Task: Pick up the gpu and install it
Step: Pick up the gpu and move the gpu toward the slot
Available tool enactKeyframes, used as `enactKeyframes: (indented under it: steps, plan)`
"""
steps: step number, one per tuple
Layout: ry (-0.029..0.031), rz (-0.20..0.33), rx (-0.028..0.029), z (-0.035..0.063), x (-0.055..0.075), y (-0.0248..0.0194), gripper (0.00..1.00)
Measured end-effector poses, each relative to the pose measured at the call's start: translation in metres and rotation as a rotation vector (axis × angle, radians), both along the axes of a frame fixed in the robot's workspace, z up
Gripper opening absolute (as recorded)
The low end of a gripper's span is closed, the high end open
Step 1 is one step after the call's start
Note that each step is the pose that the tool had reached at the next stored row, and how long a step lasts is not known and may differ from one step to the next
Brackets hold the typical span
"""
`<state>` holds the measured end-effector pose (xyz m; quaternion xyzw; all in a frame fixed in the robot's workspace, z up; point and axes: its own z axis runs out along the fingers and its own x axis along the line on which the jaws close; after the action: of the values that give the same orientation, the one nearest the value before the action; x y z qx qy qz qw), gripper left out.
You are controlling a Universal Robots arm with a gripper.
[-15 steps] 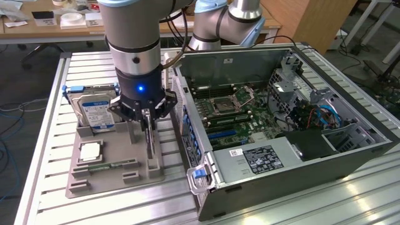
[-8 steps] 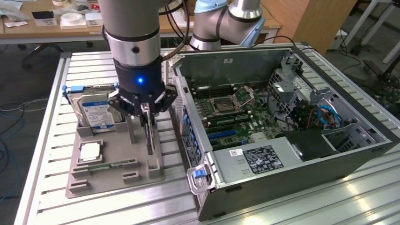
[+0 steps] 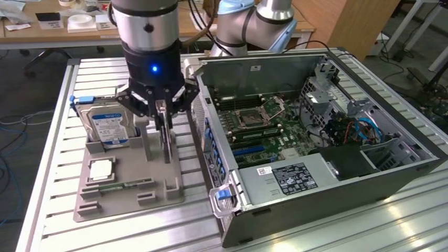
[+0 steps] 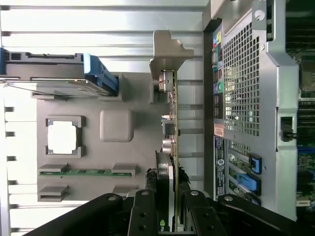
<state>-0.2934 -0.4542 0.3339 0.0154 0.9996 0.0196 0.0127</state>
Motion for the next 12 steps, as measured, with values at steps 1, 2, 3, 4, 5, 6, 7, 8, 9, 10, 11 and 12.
enactKeyframes:
  steps: [1,2,3,4,5,6,7,8,9,10,11,12]
  plan:
    - [0.0000,0.000,0.0000,0.0045,0.000,0.0000,0.27]
    - [0.0001,0.001,-0.0001,0.0089,0.000,0.0000,0.27]
    - [0.0001,0.001,0.0000,0.0133,0.000,0.0000,0.27]
    - [0.0000,0.002,0.0000,0.0178,0.000,0.0000,0.27]
    - [0.0000,0.002,0.0000,0.0226,0.000,0.0000,0.27]
    - [0.0000,0.003,0.0000,0.0271,0.000,0.0000,0.27]
    - [0.0000,0.003,0.0000,0.0316,0.000,0.0000,0.27]
    - [0.0000,0.003,0.0000,0.0361,0.000,0.0000,0.27]
    - [0.0000,0.003,0.0000,0.0405,0.000,0.0000,0.27]
    - [0.0000,0.003,0.0000,0.0447,0.000,0.0000,0.27]
    - [0.0000,0.003,0.0000,0.0491,0.000,0.0000,0.27]
    - [0.0000,0.003,0.0000,0.0534,0.000,0.0000,0.27]
